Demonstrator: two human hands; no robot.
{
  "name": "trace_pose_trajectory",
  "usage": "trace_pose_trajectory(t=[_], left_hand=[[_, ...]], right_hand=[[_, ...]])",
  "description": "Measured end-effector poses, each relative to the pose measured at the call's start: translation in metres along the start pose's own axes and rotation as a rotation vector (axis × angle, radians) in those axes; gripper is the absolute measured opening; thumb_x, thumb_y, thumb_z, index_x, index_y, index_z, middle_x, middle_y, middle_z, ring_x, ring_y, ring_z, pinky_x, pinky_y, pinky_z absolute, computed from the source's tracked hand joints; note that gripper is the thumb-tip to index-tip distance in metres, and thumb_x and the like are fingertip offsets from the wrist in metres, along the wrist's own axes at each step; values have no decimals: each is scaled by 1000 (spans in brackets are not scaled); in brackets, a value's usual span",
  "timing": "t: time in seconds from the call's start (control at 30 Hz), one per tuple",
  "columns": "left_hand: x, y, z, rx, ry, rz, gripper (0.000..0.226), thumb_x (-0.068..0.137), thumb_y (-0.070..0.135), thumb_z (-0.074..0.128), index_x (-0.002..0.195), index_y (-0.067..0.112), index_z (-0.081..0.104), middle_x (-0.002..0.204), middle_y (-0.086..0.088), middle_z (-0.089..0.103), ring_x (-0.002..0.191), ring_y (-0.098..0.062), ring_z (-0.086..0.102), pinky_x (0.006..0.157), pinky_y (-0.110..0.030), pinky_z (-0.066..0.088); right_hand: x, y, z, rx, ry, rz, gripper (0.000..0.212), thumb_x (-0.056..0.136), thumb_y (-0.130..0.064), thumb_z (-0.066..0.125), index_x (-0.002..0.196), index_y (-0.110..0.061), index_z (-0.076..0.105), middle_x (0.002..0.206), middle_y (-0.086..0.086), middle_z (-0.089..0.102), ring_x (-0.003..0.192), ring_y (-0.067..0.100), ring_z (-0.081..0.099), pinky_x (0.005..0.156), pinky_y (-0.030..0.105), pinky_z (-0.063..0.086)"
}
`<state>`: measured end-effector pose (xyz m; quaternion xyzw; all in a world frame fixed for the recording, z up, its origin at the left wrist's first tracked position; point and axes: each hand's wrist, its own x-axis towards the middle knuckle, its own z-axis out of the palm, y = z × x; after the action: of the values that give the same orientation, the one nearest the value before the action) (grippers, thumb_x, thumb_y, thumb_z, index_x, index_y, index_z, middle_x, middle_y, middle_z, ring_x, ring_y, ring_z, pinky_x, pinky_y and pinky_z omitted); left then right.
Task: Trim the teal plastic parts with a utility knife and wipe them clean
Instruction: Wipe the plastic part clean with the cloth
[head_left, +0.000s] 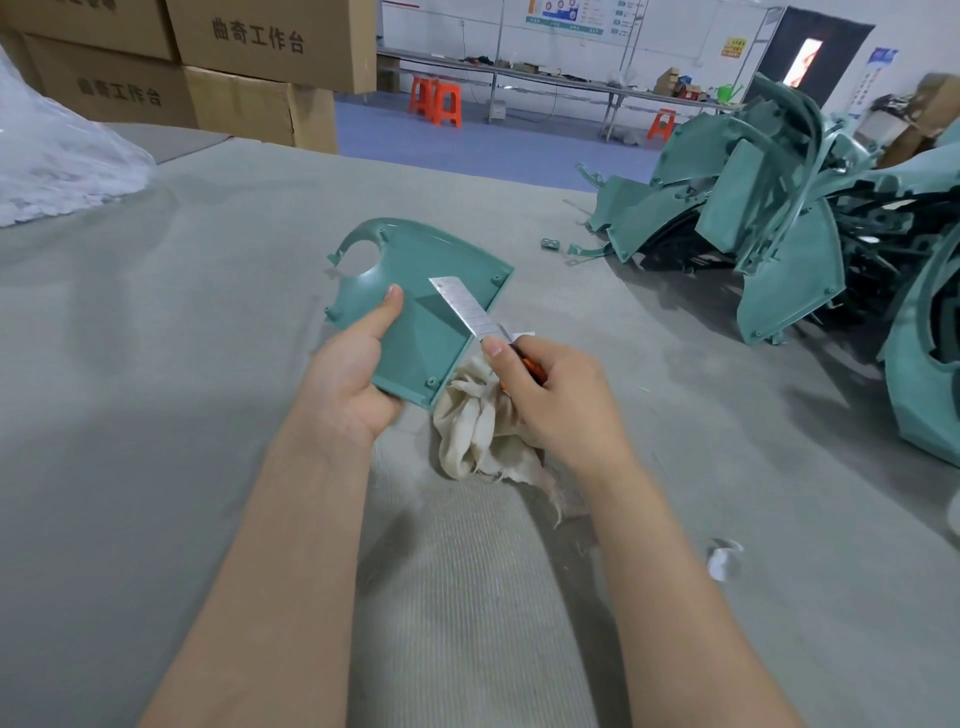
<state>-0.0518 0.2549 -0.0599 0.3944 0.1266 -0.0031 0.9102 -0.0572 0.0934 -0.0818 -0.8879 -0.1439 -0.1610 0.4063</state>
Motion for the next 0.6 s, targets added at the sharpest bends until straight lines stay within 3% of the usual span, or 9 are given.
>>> trace_pose_trajectory(t=[0.13,0.4,0.53,0.6], left_hand=[[3,0,-2,-27,29,-3,12,92,23,62,92,12,66,79,-5,75,67,-18,73,54,-30,57],[8,2,-6,-109,86,75,11,93,23,60,94,13,64,80,-2,74,67,-15,72,54,-29,57],[9,2,-8,-62,142,122,9,90,22,66,95,14,65,82,0,75,70,-12,72,55,-25,56],[10,1,-7,-33,120,123,11,90,22,66,98,14,66,86,0,76,74,-12,73,56,-24,56]], right_hand=[[-2,-2,2,34,-31,-26,51,97,-45,51,51,-28,37,42,-15,42,45,7,38,46,19,30],[-5,-1,2,2,-226,-45,47,95,-48,54,57,-21,47,43,-12,40,43,6,40,47,18,29],[-1,4,-5,33,-41,-9,48,96,-47,51,61,-13,49,47,-8,40,45,7,36,48,26,30],[1,7,-8,24,29,39,49,96,-50,49,59,-17,46,45,-9,43,44,7,38,46,22,29]])
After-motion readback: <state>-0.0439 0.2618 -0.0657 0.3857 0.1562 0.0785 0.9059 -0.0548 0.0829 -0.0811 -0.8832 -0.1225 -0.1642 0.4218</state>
